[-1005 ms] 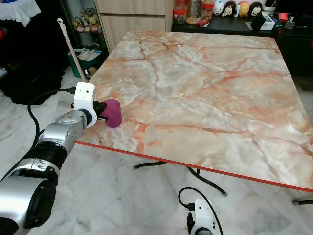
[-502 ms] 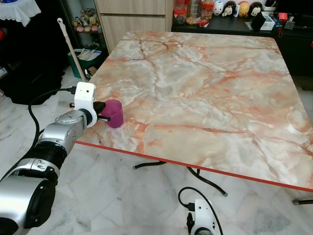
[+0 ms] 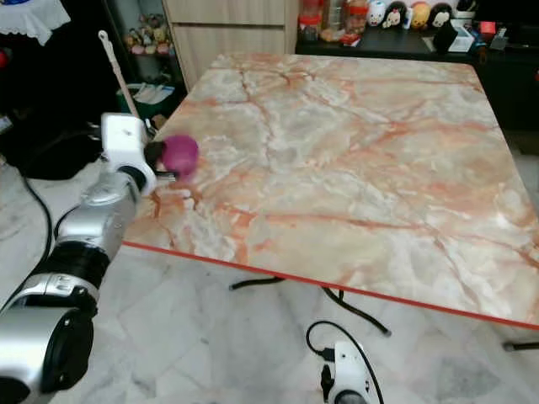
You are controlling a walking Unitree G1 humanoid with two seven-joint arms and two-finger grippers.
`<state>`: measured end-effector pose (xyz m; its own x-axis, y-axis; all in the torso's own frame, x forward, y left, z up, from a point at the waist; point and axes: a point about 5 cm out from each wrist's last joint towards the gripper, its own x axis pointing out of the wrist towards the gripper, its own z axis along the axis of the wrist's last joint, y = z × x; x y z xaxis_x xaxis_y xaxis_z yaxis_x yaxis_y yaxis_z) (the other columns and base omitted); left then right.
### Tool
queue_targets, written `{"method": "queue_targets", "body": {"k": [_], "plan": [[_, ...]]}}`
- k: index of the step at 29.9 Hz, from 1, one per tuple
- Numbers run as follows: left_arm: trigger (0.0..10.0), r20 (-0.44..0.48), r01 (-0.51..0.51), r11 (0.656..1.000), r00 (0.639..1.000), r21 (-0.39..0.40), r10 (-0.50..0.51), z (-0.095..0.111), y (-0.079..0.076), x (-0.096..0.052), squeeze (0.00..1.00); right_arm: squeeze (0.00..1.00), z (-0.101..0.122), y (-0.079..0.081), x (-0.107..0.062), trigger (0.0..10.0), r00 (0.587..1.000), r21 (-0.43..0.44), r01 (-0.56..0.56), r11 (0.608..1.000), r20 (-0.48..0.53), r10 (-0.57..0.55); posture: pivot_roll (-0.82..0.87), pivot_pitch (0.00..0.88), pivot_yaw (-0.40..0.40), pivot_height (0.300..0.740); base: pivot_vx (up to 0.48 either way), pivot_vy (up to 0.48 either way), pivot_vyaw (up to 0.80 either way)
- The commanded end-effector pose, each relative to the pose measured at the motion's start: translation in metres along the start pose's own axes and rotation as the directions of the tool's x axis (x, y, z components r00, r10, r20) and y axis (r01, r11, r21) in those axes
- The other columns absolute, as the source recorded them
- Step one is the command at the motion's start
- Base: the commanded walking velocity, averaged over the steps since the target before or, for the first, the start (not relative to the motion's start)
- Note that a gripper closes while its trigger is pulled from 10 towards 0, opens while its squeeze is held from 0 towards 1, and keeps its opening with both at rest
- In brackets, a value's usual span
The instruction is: Setting the table
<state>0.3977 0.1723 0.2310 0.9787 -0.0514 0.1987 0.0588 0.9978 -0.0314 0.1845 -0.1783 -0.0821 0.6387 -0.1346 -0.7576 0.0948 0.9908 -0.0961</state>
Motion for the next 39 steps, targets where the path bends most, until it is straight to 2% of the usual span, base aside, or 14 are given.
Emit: {"method": "queue_targets", "body": {"k": [1,9,12,15,16,17,19,24,25,27,29,33,35,39], "plan": [[10.0,0.078,-0.070,0.997,0.995,0.011,0.069,0.009,0.017,-0.005,0.00,0.00,-0.002,0.003,0.000,10.0,1.000,-0.004,-0.012,1.000,-0.010,0.012,0.06,0.070,0.055,0.740,0.000,0.000,0.00],[10.0,0.163,-0.334,0.930,0.937,0.154,0.309,0.005,0.082,-0.032,0.00,0.00,0.000,0.003,0.000,10.0,1.000,-0.009,-0.017,1.000,-0.006,0.017,0.06,0.058,0.052,0.740,0.000,0.000,0.00],[10.0,0.204,-0.457,0.833,0.889,0.311,0.411,-0.002,0.116,-0.053,0.00,0.00,-0.001,0.003,0.000,10.0,1.000,-0.014,-0.021,1.000,-0.010,0.020,0.07,0.054,0.050,0.740,0.000,0.000,0.00],[10.0,0.186,-0.582,0.740,0.812,0.337,0.554,-0.017,0.150,-0.078,0.00,0.00,-0.002,0.004,0.000,10.0,1.000,-0.020,-0.025,0.999,-0.013,0.025,0.07,0.050,0.048,0.740,0.000,0.000,0.00],[10.0,0.186,-0.582,0.740,0.812,0.337,0.554,-0.017,0.150,-0.078,0.00,0.00,-0.002,0.004,0.000,10.0,1.000,-0.020,-0.025,0.999,-0.013,0.025,0.07,0.050,0.048,0.740,0.000,0.000,0.00],[10.0,0.160,-0.621,0.680,0.773,0.391,0.614,-0.028,0.167,-0.094,0.00,0.00,-0.003,0.004,-0.001,10.0,1.000,-0.020,-0.026,0.999,-0.013,0.026,0.07,0.047,0.046,0.740,0.000,0.000,0.00],[10.0,0.101,-0.628,0.633,0.741,0.452,0.664,-0.046,0.182,-0.114,0.00,0.00,-0.003,0.004,-0.001,10.0,1.000,-0.022,-0.027,0.999,-0.013,0.027,0.07,0.047,0.044,0.740,0.000,0.000,0.00],[10.0,-0.082,-0.542,0.640,0.725,0.545,0.684,-0.082,0.192,-0.139,0.00,0.00,-0.002,0.003,0.000,10.0,0.999,-0.030,-0.030,0.999,-0.012,0.030,0.07,0.052,0.040,0.740,0.000,0.000,0.00],[10.0,-0.187,-0.470,0.676,0.725,0.567,0.662,-0.107,0.187,-0.154,0.00,0.00,-0.001,0.003,0.000,10.0,0.999,-0.033,-0.032,0.999,-0.011,0.031,0.07,0.059,0.040,0.740,0.000,0.000,0.00],[10.0,-0.222,-0.444,0.686,0.723,0.576,0.655,-0.115,0.185,-0.159,0.00,0.00,-0.001,0.003,0.000,10.0,0.999,-0.034,-0.032,0.999,-0.010,0.031,0.07,0.059,0.040,0.740,0.000,0.000,0.00],[10.0,-0.347,-0.326,0.744,0.728,0.583,0.591,-0.143,0.169,-0.173,0.00,0.00,0.000,0.003,0.000,10.0,1.000,-0.029,-0.029,0.999,-0.008,0.029,0.06,0.070,0.039,0.740,0.000,0.000,0.00],[10.0,-0.400,-0.265,0.764,0.725,0.589,0.560,-0.155,0.160,-0.179,0.00,0.00,0.000,0.002,0.000,10.0,1.000,-0.028,-0.028,0.999,-0.007,0.028,0.06,0.073,0.040,0.740,0.000,0.000,0.00],[10.0,-0.547,-0.153,0.863,0.716,0.482,0.432,-0.188,0.123,-0.191,0.00,0.00,-0.001,0.001,0.000,10.0,1.000,-0.027,-0.027,0.999,-0.008,0.027,0.06,0.083,0.032,0.740,0.000,0.000,0.00],[10.0,-0.651,-0.093,0.928,0.687,0.361,0.322,-0.211,0.091,-0.200,0.00,0.00,-0.001,0.000,0.000,10.0,1.000,-0.027,-0.025,0.999,-0.009,0.025,0.05,0.085,0.030,0.740,0.000,0.000,0.00]]}}
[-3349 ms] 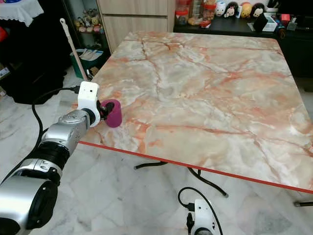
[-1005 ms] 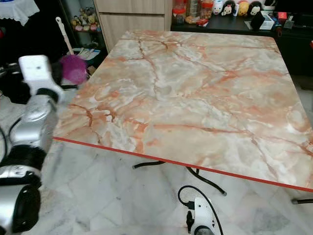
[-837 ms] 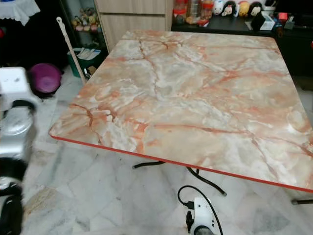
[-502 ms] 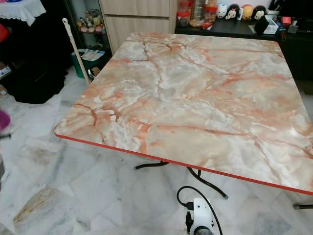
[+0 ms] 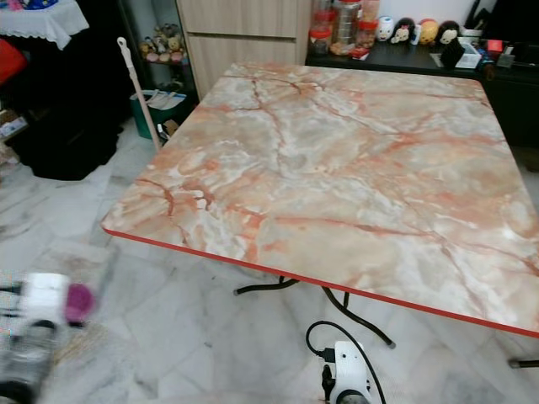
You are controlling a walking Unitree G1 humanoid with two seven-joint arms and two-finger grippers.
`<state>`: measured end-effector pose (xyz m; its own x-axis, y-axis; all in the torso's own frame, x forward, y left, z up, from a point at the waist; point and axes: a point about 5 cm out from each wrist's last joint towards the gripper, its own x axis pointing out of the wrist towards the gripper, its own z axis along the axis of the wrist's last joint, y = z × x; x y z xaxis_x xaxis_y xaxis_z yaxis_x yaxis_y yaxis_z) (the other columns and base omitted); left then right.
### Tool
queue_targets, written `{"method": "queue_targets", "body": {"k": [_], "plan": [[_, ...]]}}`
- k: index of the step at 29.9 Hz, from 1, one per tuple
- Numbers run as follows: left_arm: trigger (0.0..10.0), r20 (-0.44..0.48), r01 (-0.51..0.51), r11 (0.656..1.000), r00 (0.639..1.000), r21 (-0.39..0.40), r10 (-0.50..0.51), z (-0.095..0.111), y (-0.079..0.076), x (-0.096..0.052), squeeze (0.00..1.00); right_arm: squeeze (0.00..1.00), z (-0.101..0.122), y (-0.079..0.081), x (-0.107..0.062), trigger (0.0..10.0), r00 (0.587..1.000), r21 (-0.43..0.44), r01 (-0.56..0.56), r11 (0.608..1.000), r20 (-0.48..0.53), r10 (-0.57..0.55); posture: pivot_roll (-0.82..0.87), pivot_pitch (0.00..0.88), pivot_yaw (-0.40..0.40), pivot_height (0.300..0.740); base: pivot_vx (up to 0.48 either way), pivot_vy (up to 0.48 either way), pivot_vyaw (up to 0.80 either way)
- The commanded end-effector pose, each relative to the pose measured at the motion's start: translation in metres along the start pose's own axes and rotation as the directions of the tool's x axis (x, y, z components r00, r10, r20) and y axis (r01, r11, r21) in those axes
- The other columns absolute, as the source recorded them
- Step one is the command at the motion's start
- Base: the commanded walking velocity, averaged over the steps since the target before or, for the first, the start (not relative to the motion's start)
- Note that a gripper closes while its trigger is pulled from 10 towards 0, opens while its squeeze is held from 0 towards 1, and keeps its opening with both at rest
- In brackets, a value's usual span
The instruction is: Setting the table
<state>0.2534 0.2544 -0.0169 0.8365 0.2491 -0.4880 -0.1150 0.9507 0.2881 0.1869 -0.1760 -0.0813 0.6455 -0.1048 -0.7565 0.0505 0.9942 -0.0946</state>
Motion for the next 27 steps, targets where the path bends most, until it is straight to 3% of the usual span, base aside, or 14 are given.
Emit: {"method": "queue_targets", "body": {"k": [1,4,7,11,13,16,19,21,24,27], "plan": [[10.0,-0.058,0.021,1.000,0.998,-0.009,-0.021,-0.010,0.001,-0.002,0.00,0.00,-0.003,-0.002,-0.001,10.0,1.000,0.007,0.006,1.000,-0.014,-0.006,0.05,0.085,0.030,0.740,0.000,0.000,0.00],[10.0,-0.110,0.072,0.997,0.991,0.008,-0.071,-0.021,-0.014,-0.006,0.00,0.00,-0.003,-0.003,0.000,10.0,1.000,0.007,0.008,1.000,-0.012,-0.008,0.04,0.087,0.028,0.740,0.000,0.000,0.00],[10.0,-0.130,0.143,0.986,0.983,0.088,-0.131,-0.027,-0.025,-0.010,0.00,0.00,-0.001,-0.003,0.000,10.0,1.000,0.010,0.004,1.000,-0.002,-0.004,0.03,0.092,0.026,0.740,0.000,0.000,0.00],[10.0,-0.145,0.145,0.988,0.980,0.059,-0.135,-0.031,-0.027,-0.011,0.00,0.00,0.001,-0.004,0.000,10.0,1.000,0.012,-0.001,1.000,0.007,0.001,0.04,0.097,0.021,0.740,0.000,0.000,0.00],[10.0,-0.125,0.119,0.993,0.985,-0.017,-0.120,-0.028,-0.028,-0.010,0.00,0.00,0.001,-0.004,0.000,10.0,1.000,0.007,-0.004,1.000,0.008,0.004,0.04,0.096,0.019,0.740,0.000,0.000,0.00],[10.0,-0.103,0.139,0.990,0.985,0.021,-0.136,-0.020,-0.032,-0.007,0.00,0.00,0.002,-0.004,0.000,10.0,1.000,0.010,-0.006,1.000,0.009,0.006,0.04,0.096,0.014,0.740,0.000,0.000,0.00],[10.0,-0.014,0.102,0.994,0.995,0.026,-0.101,0.011,-0.027,0.005,0.00,0.00,0.005,-0.003,0.001,10.0,1.000,0.005,-0.013,1.000,0.017,0.013,0.04,0.095,0.009,0.740,0.000,0.000,0.00],[10.0,-0.003,0.096,0.995,0.995,0.025,-0.096,0.015,-0.026,0.006,0.00,0.00,0.006,-0.003,0.001,10.0,1.000,0.005,-0.013,1.000,0.018,0.013,0.03,0.094,0.010,0.740,0.000,0.000,0.00],[10.0,0.024,0.105,0.994,0.994,-0.034,-0.104,0.031,-0.026,0.012,0.00,0.00,0.007,-0.004,0.002,10.0,1.000,0.007,-0.009,1.000,0.020,0.009,0.03,0.095,0.010,0.740,0.000,0.000,0.00],[10.0,-0.001,0.119,0.989,0.993,-0.094,-0.119,0.029,-0.032,0.011,0.00,0.00,0.007,-0.006,0.002,10.0,1.000,0.011,-0.004,1.000,0.022,0.004,0.03,0.097,0.012,0.740,0.000,0.000,0.00]]}}
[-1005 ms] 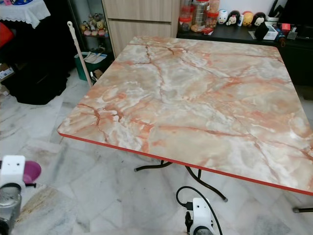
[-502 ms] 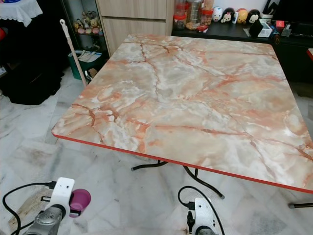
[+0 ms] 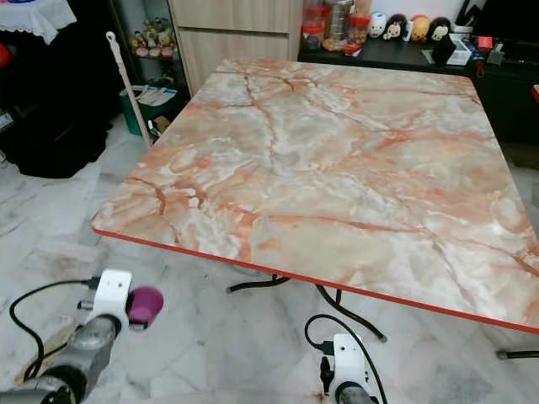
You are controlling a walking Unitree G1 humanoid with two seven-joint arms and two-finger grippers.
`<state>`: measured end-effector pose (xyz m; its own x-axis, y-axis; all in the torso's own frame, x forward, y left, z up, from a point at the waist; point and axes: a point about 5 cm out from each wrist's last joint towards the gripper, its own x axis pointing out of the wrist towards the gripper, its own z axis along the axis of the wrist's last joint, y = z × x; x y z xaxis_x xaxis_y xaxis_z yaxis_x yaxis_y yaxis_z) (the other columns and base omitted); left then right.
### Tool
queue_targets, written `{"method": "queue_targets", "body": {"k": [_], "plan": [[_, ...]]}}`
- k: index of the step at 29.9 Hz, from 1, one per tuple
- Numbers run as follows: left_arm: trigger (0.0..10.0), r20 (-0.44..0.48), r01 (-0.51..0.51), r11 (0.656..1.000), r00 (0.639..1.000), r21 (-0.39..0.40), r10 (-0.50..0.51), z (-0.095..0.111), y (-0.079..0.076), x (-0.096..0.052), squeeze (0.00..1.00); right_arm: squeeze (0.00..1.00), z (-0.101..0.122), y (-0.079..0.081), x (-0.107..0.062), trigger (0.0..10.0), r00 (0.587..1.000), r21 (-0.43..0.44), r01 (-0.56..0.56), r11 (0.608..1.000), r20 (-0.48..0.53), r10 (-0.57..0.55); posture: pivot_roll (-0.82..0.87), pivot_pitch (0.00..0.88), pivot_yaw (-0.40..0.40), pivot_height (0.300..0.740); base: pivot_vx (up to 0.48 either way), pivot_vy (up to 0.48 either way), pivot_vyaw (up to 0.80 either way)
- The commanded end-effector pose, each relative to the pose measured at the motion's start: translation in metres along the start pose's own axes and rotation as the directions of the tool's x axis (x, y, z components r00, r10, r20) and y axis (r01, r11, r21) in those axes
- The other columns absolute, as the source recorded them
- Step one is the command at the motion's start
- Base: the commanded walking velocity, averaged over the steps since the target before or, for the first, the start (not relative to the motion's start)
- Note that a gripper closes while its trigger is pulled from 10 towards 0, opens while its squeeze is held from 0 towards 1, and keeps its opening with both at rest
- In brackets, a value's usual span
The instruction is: Setting the table
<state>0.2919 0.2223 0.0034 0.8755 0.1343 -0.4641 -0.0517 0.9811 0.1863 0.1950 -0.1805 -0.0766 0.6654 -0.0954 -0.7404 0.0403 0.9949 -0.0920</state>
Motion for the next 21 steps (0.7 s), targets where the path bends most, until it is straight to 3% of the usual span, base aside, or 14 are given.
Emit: {"method": "queue_targets", "body": {"k": [1,8,10,21], "plan": [[10.0,-0.072,0.017,0.998,0.997,-0.055,-0.021,-0.017,-0.007,-0.004,0.00,0.00,-0.002,-0.002,0.000,10.0,1.000,0.021,0.008,1.000,-0.004,-0.008,0.02,0.097,0.012,0.740,0.000,0.000,0.00],[10.0,-0.131,0.072,0.997,0.988,-0.039,-0.077,-0.041,-0.029,-0.014,0.00,0.00,-0.003,-0.002,-0.001,10.0,1.000,0.027,0.016,1.000,-0.005,-0.016,0.02,0.104,0.009,0.740,0.000,0.000,0.00],[10.0,-0.157,0.050,0.996,0.986,-0.080,-0.062,-0.049,-0.030,-0.018,0.00,0.00,-0.003,-0.002,-0.001,10.0,1.000,0.028,0.016,0.999,-0.007,-0.016,0.02,0.106,0.010,0.740,0.000,0.000,0.00],[10.0,-0.171,0.040,0.995,0.984,-0.091,-0.055,-0.054,-0.033,-0.020,0.00,0.00,-0.002,-0.002,-0.001,10.0,1.000,0.034,0.018,0.999,-0.006,-0.018,0.02,0.105,0.014,0.740,0.000,0.000,0.00]]}}
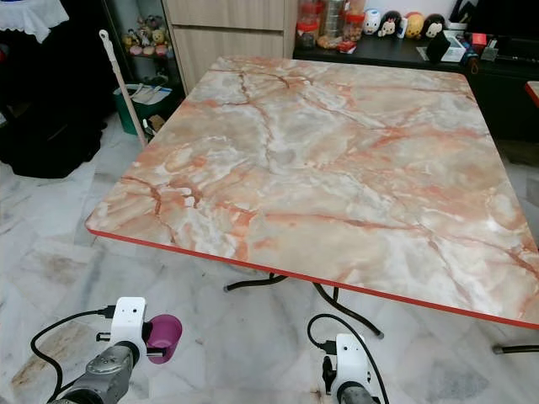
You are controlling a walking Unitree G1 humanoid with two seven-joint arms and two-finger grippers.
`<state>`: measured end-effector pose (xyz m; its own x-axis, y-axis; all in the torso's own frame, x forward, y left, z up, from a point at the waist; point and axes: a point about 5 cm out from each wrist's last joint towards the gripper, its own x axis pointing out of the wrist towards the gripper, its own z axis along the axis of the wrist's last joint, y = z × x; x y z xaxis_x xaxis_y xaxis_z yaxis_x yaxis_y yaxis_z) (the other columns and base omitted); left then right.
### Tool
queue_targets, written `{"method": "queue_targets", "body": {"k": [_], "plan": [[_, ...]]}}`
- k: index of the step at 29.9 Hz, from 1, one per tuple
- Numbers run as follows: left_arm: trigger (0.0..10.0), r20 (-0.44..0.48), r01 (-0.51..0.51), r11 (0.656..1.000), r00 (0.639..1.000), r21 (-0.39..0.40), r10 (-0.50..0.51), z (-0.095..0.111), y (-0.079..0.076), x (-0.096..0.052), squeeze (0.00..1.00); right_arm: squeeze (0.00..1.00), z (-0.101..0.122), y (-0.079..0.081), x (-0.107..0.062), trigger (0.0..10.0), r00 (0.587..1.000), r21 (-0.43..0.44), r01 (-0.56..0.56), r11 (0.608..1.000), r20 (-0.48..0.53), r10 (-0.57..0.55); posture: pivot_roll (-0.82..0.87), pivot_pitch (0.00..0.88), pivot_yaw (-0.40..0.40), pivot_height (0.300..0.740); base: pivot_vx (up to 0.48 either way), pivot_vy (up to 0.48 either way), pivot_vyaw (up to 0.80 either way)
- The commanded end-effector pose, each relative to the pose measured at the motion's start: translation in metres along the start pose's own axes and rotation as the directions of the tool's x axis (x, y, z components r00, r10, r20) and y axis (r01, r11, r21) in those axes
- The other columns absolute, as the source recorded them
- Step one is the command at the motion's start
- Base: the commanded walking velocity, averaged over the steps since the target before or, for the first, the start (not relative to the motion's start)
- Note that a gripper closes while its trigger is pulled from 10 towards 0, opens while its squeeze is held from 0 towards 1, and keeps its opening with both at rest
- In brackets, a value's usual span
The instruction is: Setting the table
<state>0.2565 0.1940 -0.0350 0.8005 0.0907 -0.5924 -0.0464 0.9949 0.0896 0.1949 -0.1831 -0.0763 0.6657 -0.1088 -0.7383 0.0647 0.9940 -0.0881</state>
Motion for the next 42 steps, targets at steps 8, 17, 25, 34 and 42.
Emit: {"method": "queue_targets", "body": {"k": [8,17,25,34,42], "plan": [[10.0,-0.031,-0.008,1.000,0.999,0.009,0.008,-0.0107,0.0001,-0.0031,0.00,0.00,-0.0014,0.0013,-0.0004,10.0,1.000,0.015,0.007,1.000,-0.003,-0.007,0.02,0.103,0.014,0.740,0.000,-0.347,0.00],[10.0,-0.033,-0.016,1.000,0.999,0.010,0.016,-0.0121,0.0032,-0.0037,0.00,0.00,-0.0034,0.0006,-0.0006,10.0,1.000,0.017,0.000,1.000,-0.017,0.000,0.02,0.094,0.011,0.740,0.000,-0.480,-0.48],[10.0,-0.030,-0.015,1.000,0.999,0.013,0.016,-0.0119,0.0029,-0.0037,0.00,0.00,-0.0027,0.0012,-0.0007,10.0,1.000,0.002,-0.002,1.000,-0.007,0.002,0.02,0.078,0.006,0.740,0.000,-0.480,-0.08],[10.0,-0.031,-0.012,1.000,0.999,0.016,0.013,-0.0123,0.0023,-0.0038,0.00,0.00,-0.0026,0.0006,-0.0008,10.0,1.000,0.000,-0.008,1.000,-0.004,0.008,0.02,0.067,0.005,0.740,0.000,-0.480,0.00],[10.0,-0.037,-0.004,0.999,0.999,0.032,0.005,-0.0144,0.0009,-0.0044,0.00,0.00,-0.0032,0.0004,-0.0009,10.0,1.000,0.002,-0.005,1.000,-0.006,0.005,0.01,0.059,0.006,0.740,0.000,-0.480,0.00]]}}
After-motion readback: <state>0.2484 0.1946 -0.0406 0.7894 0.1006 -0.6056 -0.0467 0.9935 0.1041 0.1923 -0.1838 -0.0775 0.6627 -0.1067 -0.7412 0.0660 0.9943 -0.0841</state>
